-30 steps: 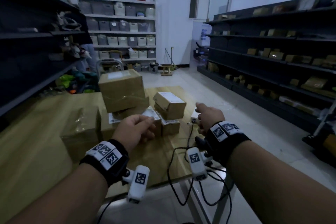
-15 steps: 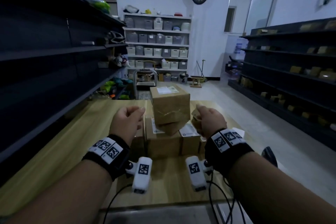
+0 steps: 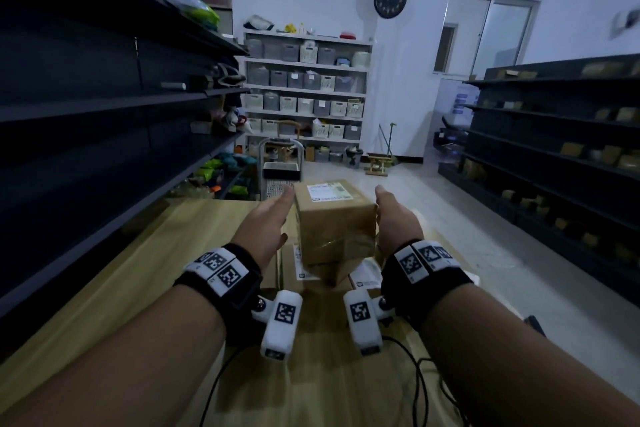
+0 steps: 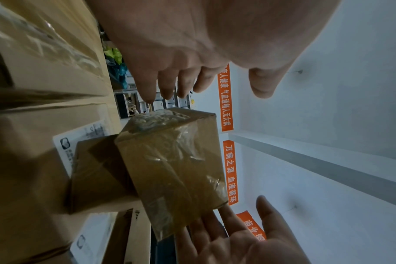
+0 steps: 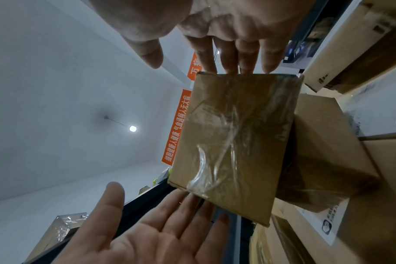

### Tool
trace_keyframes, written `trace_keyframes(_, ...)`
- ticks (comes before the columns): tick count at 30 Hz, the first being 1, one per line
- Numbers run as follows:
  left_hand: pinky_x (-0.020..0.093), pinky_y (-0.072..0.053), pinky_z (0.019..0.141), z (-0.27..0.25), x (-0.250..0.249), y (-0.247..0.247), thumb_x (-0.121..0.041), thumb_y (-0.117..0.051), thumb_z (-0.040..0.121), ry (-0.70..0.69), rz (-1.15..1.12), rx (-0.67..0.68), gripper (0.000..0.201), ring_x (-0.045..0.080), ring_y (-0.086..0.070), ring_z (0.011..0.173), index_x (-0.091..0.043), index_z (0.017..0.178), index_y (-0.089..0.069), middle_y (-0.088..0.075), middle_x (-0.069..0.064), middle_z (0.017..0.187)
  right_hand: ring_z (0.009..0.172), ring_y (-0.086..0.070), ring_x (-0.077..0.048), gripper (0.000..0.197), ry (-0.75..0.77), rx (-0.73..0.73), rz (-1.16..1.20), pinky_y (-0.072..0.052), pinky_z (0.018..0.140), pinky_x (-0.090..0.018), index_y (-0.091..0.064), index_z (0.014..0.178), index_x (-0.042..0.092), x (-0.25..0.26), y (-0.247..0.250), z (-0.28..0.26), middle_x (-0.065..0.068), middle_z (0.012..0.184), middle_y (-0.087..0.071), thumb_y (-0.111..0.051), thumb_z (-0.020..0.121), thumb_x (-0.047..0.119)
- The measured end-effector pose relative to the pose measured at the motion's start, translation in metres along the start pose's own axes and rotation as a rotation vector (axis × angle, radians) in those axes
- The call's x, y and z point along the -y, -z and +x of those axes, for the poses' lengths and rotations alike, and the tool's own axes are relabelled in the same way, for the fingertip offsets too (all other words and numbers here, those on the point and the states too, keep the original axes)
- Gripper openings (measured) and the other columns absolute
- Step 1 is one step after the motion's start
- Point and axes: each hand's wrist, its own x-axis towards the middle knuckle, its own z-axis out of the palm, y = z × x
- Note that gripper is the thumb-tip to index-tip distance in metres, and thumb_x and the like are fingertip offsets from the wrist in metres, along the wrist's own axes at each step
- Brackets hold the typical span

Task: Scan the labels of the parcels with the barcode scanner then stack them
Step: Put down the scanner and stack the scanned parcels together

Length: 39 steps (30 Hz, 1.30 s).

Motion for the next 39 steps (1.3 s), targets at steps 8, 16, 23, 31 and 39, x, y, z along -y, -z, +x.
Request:
trace_keyframes(8,0.044,-0.053,0.113,-0.006,0.0,0.004,-0.061,-0.054,0.107,-0.039,-0.087,0.082,0.041,0.017,-0.073,0.122,-0.027,0.122,-0.072,-0.081,-0.001,0.127,0.124,-0.068,-0.043,0.059,0.026,0.025,0.096,-0.054,0.108,-0.056,-0.069,0.127,0.002,-0.005,-0.023,-0.007,-0.023,0.13,-0.073,-0.053,0.105,0.054)
trace_keyframes(16,0.043,-0.058,0.101,-0.024,-0.031,0.081,-0.065,-0.053,0.105,-0.15,-0.081,-0.103,0.043,0.014,-0.079,0.111,-0.032,0.121,-0.076,-0.084,-0.005,0.116,0.092,-0.07,-0.015,0.026,0.092,0.237,0.248,-0.055,0.087,-0.035,-0.069,0.105,0.022,0.016,-0.091,-0.034,0.007,0.095,-0.073,-0.054,0.108,0.043)
trace_keyframes(23,0.053,-0.058,0.104,-0.04,-0.02,0.18,-0.063,-0.058,0.104,-0.132,-0.09,-0.291,0.05,0.023,-0.08,0.112,-0.026,0.134,-0.072,-0.083,0.003,0.119,0.105,-0.076,-0.016,0.033,0.039,0.397,0.238,-0.059,0.099,-0.046,-0.081,0.097,0.039,-0.004,-0.188,-0.066,0.008,0.105,-0.083,-0.06,0.088,0.063)
trace_keyframes(31,0.056,-0.062,0.099,-0.053,0.047,0.262,-0.042,-0.075,0.099,0.067,-0.005,-0.506,0.029,0.032,-0.08,0.105,-0.024,0.122,-0.074,-0.085,0.006,0.104,0.112,-0.072,-0.037,0.033,-0.057,0.478,0.112,-0.056,0.105,-0.055,-0.07,0.093,0.023,-0.049,-0.272,-0.11,-0.001,0.093,-0.073,-0.061,0.099,0.054)
trace_keyframes(39,0.06,-0.058,0.105,-0.04,0.117,0.306,-0.043,-0.082,0.082,0.165,0.099,-0.504,0.046,0.032,-0.076,0.11,-0.025,0.123,-0.072,-0.08,0.011,0.119,0.111,-0.07,-0.018,0.051,-0.221,0.551,0.125,-0.053,0.11,-0.05,-0.078,0.085,0.035,-0.109,-0.293,-0.116,0.005,0.112,-0.079,-0.059,0.072,0.08)
